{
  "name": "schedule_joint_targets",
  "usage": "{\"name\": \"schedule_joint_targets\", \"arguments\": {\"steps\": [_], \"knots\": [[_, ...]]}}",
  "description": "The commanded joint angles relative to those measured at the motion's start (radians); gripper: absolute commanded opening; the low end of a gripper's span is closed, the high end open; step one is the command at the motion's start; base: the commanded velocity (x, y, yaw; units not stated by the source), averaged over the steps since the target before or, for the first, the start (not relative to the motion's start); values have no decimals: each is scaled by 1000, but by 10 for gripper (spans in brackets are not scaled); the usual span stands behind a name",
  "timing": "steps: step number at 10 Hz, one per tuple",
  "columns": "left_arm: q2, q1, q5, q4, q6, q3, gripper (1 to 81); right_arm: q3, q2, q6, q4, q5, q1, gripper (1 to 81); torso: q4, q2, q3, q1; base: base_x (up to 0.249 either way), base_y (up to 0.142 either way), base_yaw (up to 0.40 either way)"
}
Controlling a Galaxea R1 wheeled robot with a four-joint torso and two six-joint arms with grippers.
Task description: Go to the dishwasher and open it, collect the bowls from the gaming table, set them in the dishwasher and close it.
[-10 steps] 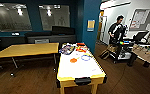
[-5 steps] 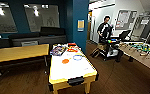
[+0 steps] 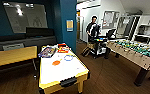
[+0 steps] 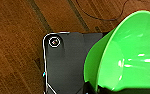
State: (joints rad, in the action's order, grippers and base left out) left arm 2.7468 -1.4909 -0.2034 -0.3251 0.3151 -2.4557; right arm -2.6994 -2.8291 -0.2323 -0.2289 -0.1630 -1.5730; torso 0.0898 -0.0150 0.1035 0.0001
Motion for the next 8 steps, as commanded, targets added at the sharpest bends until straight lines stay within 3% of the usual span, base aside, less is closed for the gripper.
{"name": "schedule_joint_targets", "arguments": {"steps": [1, 8], "knots": [[-19, 43, 32, -8, -1, 9, 10, -11, 24, 1, -4, 48, 36, 10, 0, 0, 0, 0, 0, 0, -300], [-10, 43, 32, -9, -1, 12, 10, -11, 20, 1, -9, 48, 35, 10, 0, 0, 0, 0, 0, 0, -301]]}}
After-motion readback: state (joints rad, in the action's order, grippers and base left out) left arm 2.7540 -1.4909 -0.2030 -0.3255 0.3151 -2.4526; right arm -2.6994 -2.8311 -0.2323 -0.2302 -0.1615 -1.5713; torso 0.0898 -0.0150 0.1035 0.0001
